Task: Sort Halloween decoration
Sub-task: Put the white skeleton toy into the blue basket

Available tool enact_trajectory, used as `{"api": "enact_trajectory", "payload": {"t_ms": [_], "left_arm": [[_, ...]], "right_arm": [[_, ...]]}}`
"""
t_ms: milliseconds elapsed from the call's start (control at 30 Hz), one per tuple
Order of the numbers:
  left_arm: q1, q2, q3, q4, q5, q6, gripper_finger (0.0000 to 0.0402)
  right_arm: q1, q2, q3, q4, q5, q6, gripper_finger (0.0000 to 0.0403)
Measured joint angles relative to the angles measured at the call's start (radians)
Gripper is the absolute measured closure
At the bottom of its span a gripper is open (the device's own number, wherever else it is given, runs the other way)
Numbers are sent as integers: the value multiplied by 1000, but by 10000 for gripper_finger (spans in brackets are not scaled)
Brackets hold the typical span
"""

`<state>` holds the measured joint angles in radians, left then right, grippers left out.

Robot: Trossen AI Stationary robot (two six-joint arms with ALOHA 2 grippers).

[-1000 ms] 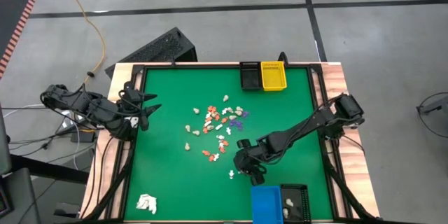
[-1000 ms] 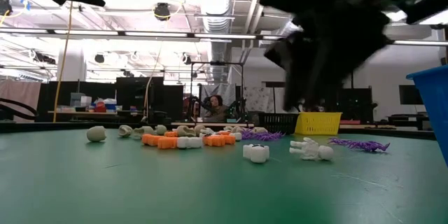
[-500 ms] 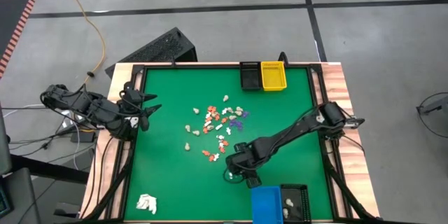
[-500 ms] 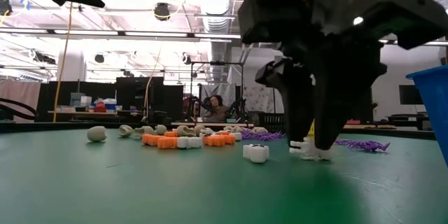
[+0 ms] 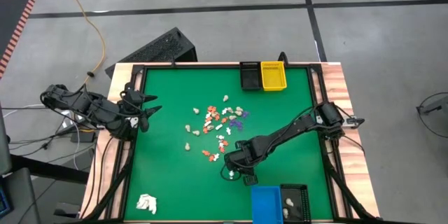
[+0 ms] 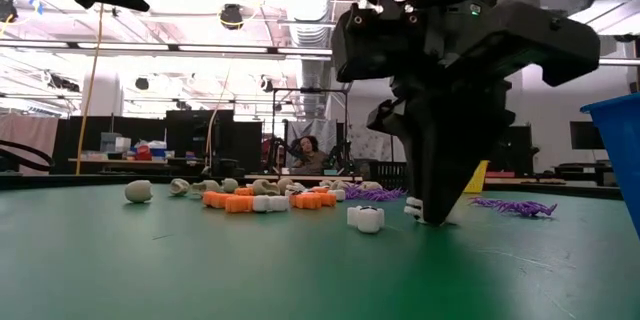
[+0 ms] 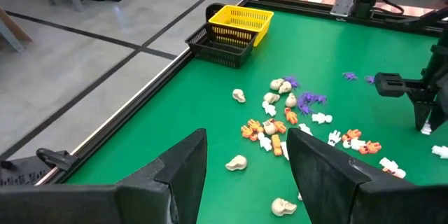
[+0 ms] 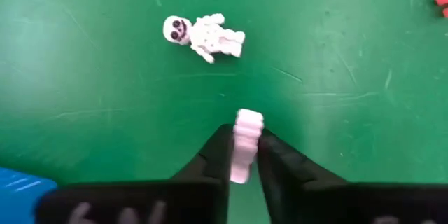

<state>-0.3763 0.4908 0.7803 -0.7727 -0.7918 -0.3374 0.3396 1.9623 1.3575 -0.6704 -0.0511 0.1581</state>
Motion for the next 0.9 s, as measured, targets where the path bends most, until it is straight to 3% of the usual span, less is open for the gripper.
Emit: {"api": "enact_trajectory", "payload": {"t_ms": [133,567,900], "left_arm": [[0,0,0,0,0,0,213],[0,0,0,-2,0,0,213],[0,0,0,-2,0,0,213]], "right_arm": [[0,-2,1,-4,-8,1,392],[28,-54,134,-217,-8,33,399],[190,-194,191,-317,-109,410,399]]}}
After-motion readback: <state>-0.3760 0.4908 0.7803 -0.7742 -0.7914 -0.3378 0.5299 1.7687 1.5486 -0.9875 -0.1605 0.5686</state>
